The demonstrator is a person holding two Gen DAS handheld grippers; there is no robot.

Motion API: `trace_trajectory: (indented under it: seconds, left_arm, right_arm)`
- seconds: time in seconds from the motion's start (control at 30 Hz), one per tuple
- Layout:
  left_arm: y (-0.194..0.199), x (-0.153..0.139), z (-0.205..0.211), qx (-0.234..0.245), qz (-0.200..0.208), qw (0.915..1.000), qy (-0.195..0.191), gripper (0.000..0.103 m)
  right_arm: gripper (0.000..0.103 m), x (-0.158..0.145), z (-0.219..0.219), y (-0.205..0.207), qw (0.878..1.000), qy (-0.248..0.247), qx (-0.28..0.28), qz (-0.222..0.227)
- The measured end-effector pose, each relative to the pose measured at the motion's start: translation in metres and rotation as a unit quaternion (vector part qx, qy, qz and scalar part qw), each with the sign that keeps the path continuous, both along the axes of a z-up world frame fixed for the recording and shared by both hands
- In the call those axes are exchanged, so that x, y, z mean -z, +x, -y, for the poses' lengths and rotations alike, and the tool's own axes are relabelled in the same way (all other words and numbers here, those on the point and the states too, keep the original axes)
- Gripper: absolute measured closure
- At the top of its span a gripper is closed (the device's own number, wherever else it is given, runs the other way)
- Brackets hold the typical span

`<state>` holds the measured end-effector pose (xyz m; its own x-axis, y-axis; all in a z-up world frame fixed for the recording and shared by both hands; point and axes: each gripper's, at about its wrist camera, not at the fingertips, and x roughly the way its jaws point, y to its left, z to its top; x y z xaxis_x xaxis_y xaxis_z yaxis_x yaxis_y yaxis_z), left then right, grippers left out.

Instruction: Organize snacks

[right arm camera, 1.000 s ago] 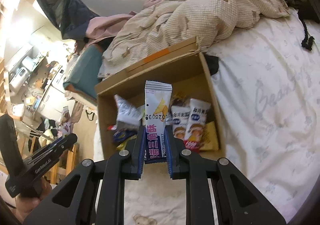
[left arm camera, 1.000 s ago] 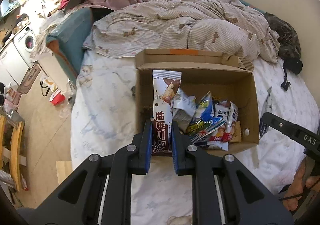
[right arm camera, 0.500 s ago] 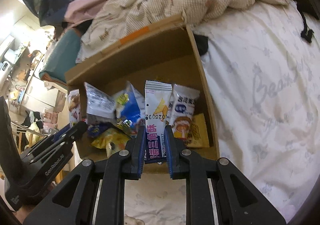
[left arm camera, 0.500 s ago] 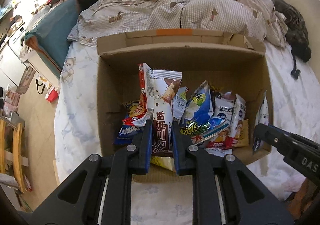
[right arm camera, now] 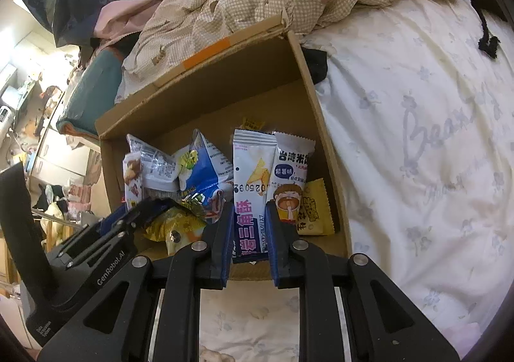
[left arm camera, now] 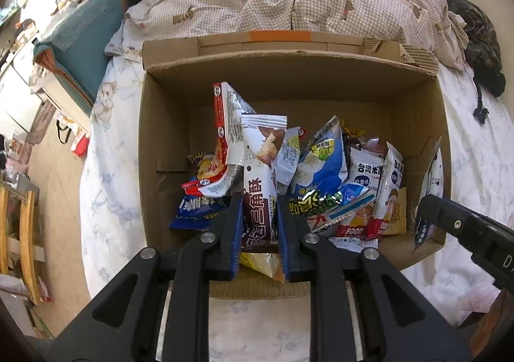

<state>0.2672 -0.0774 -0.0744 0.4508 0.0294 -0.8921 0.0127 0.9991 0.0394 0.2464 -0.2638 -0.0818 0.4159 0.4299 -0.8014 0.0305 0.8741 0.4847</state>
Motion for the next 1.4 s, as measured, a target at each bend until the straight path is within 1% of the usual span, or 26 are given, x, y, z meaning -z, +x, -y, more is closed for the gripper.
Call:
trace_trajectory:
  seconds: [0.13,0.17,0.2,0.23,0.27,0.3,0.33,0.37,0.4,0.43,0.47,0.5,0.63,0.73,0.83,0.9,0.97,1.03,1.07,1.13,1.2,1.23,1.3,1.4]
  left_arm:
    - [-0.001,-0.001,-0.001,0.001,-0.001,1.0000,0.004,0.085]
    - [-0.002,-0.002,-0.001,0.001,-0.001,1.0000,0.004,0.081]
    - [-0.002,-0.002,-0.002,-0.001,-0.001,1.0000,0.002,0.068]
    - [-0.003,-0.004,-0.004,-0.005,0.002,1.0000,-0.001,0.060]
    - [-0.004,-0.006,-0.006,-0.009,0.004,0.9999,-0.005,0.043]
    - [-0.005,-0.008,-0.008,-0.012,0.008,0.9998,-0.010,0.031]
    - [-0.007,-0.012,-0.010,-0.016,0.016,0.9996,-0.016,0.028]
    - [-0.008,-0.014,-0.011,-0.017,0.020,0.9995,-0.017,0.025]
    - [-0.010,-0.016,-0.013,-0.017,0.023,0.9995,-0.017,0.025]
    - [-0.010,-0.018,-0.013,-0.016,0.024,0.9995,-0.016,0.025]
    - [-0.012,-0.021,-0.015,-0.016,0.027,0.9994,-0.012,0.025]
    - [-0.013,-0.024,-0.016,-0.016,0.031,0.9993,-0.009,0.025]
    - [-0.022,-0.039,-0.028,-0.018,0.059,0.9981,-0.005,0.025]
    - [-0.031,-0.051,-0.038,-0.011,0.077,0.9970,-0.004,0.025]
    - [-0.044,-0.065,-0.053,-0.020,0.105,0.9943,0.000,0.025]
    - [-0.053,-0.071,-0.062,-0.023,0.115,0.9930,0.001,0.025]
    - [-0.062,-0.075,-0.073,-0.026,0.122,0.9921,-0.009,0.025]
    - [-0.073,-0.078,-0.086,-0.033,0.125,0.9914,-0.017,0.018]
    - [-0.078,-0.078,-0.090,-0.035,0.127,0.9911,-0.019,0.014]
    - [-0.090,-0.080,-0.098,-0.040,0.134,0.9901,-0.016,0.014]
    - [-0.106,-0.082,-0.110,-0.046,0.144,0.9883,-0.017,0.014]
    - [-0.112,-0.081,-0.114,-0.048,0.144,0.9882,-0.017,0.014]
    - [-0.123,-0.078,-0.119,-0.054,0.140,0.9886,-0.017,0.013]
    - [-0.136,-0.075,-0.121,-0.053,0.147,0.9874,-0.022,0.013]
  right_arm:
    - [0.080,-0.003,0.003,0.000,1.000,0.003,0.011,0.006]
    - [0.080,-0.003,0.004,-0.001,1.000,0.003,0.014,0.006]
    - [0.080,-0.003,0.006,-0.001,1.000,0.006,0.017,0.006]
    - [0.080,-0.003,0.008,-0.001,1.000,0.006,0.021,0.006]
    - [0.079,-0.003,0.009,0.000,1.000,0.004,0.025,0.006]
    - [0.078,-0.003,0.010,0.000,1.000,0.003,0.029,0.004]
    - [0.076,-0.003,0.011,0.000,0.999,0.008,0.031,0.004]
    - [0.069,-0.003,0.012,0.000,0.999,0.015,0.032,0.003]
    - [0.062,-0.004,0.013,0.000,0.999,0.017,0.033,0.003]
    - [0.043,-0.005,0.014,-0.001,0.999,0.020,0.035,0.006]
    - [0.033,-0.007,0.014,-0.002,0.999,0.023,0.038,0.013]
    - [0.031,-0.010,0.014,-0.004,0.999,0.024,0.042,0.022]
    - [0.028,-0.023,0.013,-0.008,0.998,0.023,0.041,0.053]
    - [0.020,-0.033,0.014,-0.015,0.996,0.030,0.045,0.070]
    - [0.015,-0.044,0.015,-0.027,0.994,0.039,0.044,0.094]
    - [0.013,-0.051,0.013,-0.036,0.993,0.035,0.040,0.106]
    - [0.008,-0.058,0.010,-0.046,0.992,0.021,0.035,0.117]
    - [0.006,-0.064,0.006,-0.055,0.991,0.007,0.029,0.130]
    - [0.005,-0.066,0.004,-0.058,0.990,0.002,0.026,0.136]
    - [0.004,-0.070,-0.001,-0.067,0.989,-0.016,0.022,0.147]
    - [0.004,-0.071,-0.010,-0.077,0.986,-0.057,0.016,0.154]
    - [0.004,-0.072,-0.013,-0.081,0.985,-0.068,0.013,0.157]
    - [0.004,-0.072,-0.019,-0.090,0.983,-0.077,0.005,0.164]
    - [0.004,-0.073,-0.024,-0.104,0.982,-0.082,0.004,0.169]
